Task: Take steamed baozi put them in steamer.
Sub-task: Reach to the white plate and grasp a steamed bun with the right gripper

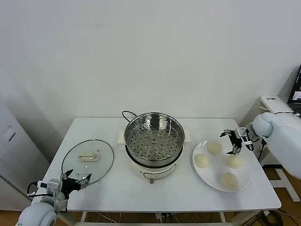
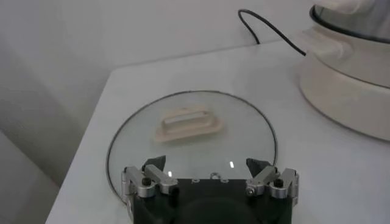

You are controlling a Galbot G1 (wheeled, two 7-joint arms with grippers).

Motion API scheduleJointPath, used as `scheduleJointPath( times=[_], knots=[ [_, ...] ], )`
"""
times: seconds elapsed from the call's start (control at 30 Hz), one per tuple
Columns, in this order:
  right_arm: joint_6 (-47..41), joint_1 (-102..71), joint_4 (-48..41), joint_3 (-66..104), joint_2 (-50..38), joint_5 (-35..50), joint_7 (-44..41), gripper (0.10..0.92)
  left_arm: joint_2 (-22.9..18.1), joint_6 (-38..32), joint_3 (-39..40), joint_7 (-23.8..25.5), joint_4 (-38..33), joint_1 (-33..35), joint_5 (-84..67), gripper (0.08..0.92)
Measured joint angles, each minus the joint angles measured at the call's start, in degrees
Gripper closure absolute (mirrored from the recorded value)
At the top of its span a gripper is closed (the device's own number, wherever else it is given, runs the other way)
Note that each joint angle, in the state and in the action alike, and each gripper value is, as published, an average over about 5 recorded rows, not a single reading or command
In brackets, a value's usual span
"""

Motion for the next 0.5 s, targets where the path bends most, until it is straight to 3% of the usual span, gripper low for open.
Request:
scheduleJointPath(
  times=[0.3,0.5],
  knots=[
    [-0.8,0.2,-5.2,0.1,4.6,-2.3,0.4,0.207,0.2,0.0,0.1,0.2,0.0,-0.1,-0.1,0.177],
    [-1.7,0.2,-7.5,0.8,6.8,-3.6,0.4,0.276,0.4,-0.1,0.1,0.3,-0.1,0.0,-0.2,0.177]
  ],
)
